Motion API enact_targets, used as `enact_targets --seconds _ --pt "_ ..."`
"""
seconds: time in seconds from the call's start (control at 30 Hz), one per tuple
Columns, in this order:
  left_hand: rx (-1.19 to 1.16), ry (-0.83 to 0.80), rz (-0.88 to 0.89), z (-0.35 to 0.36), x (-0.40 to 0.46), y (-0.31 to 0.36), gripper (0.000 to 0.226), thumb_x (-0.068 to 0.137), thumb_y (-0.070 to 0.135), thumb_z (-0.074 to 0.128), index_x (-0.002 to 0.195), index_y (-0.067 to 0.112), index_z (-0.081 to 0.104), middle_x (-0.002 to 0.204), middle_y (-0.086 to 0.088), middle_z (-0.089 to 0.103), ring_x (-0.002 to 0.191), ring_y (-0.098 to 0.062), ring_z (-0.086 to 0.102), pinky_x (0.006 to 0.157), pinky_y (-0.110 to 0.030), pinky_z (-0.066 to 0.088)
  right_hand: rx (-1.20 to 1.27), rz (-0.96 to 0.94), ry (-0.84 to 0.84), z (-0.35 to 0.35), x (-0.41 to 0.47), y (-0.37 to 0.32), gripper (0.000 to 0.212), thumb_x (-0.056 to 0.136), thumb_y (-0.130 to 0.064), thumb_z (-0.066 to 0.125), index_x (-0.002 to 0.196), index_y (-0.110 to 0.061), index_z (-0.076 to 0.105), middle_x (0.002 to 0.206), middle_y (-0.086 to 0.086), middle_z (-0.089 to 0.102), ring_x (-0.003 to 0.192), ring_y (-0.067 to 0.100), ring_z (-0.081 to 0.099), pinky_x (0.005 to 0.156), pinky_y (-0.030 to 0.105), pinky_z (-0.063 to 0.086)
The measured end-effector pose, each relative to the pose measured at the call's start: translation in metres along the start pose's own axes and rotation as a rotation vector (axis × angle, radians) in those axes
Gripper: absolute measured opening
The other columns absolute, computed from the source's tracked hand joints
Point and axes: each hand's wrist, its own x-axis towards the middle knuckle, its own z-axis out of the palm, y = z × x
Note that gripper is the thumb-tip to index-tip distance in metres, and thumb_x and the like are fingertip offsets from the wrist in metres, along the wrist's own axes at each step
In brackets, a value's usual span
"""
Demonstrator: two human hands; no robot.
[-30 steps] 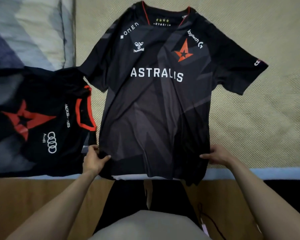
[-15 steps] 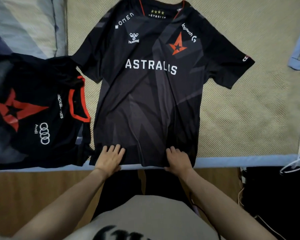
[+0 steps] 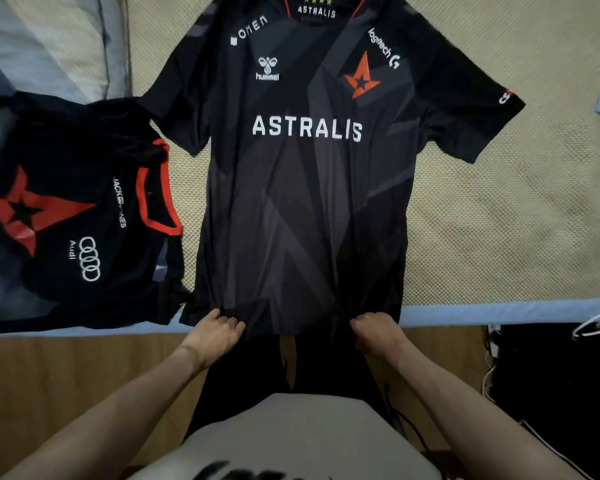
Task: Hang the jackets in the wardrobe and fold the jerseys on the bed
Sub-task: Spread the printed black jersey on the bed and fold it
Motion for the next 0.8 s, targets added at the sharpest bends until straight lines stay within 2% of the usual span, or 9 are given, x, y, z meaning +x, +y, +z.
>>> enact_targets --seconds 0.07,0.13,0.27,0.33,0.37,0.43,0.53,0.67,0.8 --pt "-0.024 -0.054 -0.023 0.005 -0.001 0.003 0.036 0.103 0.011 0.037 0.139 0.013 0.043 0.129 -0.009 0.061 0.116 -0.029 0.062 0.106 -0.04 0.034 0.001 -0.002 -0.058 0.002 -0.002 0.002 0.019 0.092 -0.016 0.056 0.106 -0.008 0.066 0.112 0.01 0.071 0.104 0.032 0.068 0.077 0.038 0.048" --pt "-0.058 -0.109 -0.054 0.004 0.002 0.002 0.038 0.103 0.017 0.038 0.141 0.013 0.042 0.132 -0.008 0.06 0.119 -0.029 0.061 0.108 -0.04 0.033 0.036 0.002 -0.079 0.003 0.0 0.004 0.019 0.092 -0.019 0.058 0.105 -0.009 0.067 0.111 0.01 0.072 0.103 0.032 0.069 0.074 0.037 0.047" --pt "-0.208 -0.097 -0.083 -0.006 0.001 -0.012 0.047 0.093 0.043 0.037 0.131 0.017 0.049 0.125 -0.006 0.064 0.116 -0.028 0.061 0.103 -0.042 0.034 0.214 0.08 -0.094 -0.002 -0.001 0.019 0.023 0.088 -0.044 0.065 0.093 -0.022 0.059 0.1 0.004 0.067 0.099 0.027 0.068 0.071 0.033 0.043" --pt "-0.411 0.043 -0.217 -0.008 -0.002 -0.024 0.053 0.083 0.05 0.026 0.115 0.018 0.055 0.114 -0.005 0.067 0.108 -0.028 0.065 0.096 -0.042 0.041 0.284 0.21 -0.09 -0.003 -0.005 0.03 0.031 0.089 -0.051 0.062 0.089 -0.022 0.052 0.097 0.003 0.063 0.1 0.028 0.068 0.074 0.035 0.047" --pt "-0.537 0.154 -0.322 -0.006 -0.003 -0.03 0.049 0.081 0.05 0.029 0.106 0.017 0.055 0.107 -0.006 0.066 0.102 -0.031 0.066 0.088 -0.043 0.046 0.295 0.277 -0.099 -0.002 -0.007 0.034 0.034 0.09 -0.054 0.061 0.089 -0.021 0.052 0.101 0.006 0.065 0.101 0.029 0.068 0.074 0.035 0.047" --pt "-0.818 0.334 -0.58 -0.007 -0.005 -0.045 0.029 0.086 0.039 0.049 0.098 0.012 0.048 0.102 -0.011 0.055 0.094 -0.038 0.063 0.072 -0.045 0.05 0.324 0.423 -0.114 -0.003 -0.009 0.042 0.039 0.092 -0.057 0.059 0.098 -0.019 0.058 0.112 0.008 0.068 0.106 0.029 0.067 0.076 0.035 0.046" --pt "-1.078 0.315 -0.856 -0.012 -0.006 -0.062 0.034 0.086 0.025 0.066 0.104 0.013 0.04 0.111 -0.01 0.045 0.1 -0.038 0.058 0.069 -0.044 0.045 0.442 0.654 -0.107 -0.005 -0.011 0.051 0.057 0.087 -0.067 0.06 0.112 -0.016 0.066 0.111 0.005 0.071 0.105 0.028 0.068 0.076 0.035 0.047" --pt "-1.16 0.217 -0.862 -0.001 -0.01 -0.063 0.045 0.085 0.034 0.074 0.112 0.019 0.041 0.119 -0.003 0.05 0.105 -0.03 0.06 0.076 -0.043 0.048 0.42 0.768 -0.006 -0.016 -0.017 0.051 0.064 0.077 -0.074 0.067 0.107 -0.017 0.068 0.103 0.004 0.072 0.098 0.026 0.069 0.069 0.031 0.044" --pt "-1.313 0.175 -0.866 0.014 -0.017 -0.057 0.032 0.089 0.035 0.075 0.094 0.016 0.05 0.086 -0.001 0.065 0.081 -0.025 0.065 0.069 -0.04 0.051 0.519 0.835 0.147 -0.019 -0.022 0.053 0.071 0.072 -0.071 0.075 0.105 -0.013 0.052 0.091 0.006 0.068 0.093 0.031 0.07 0.067 0.034 0.043"
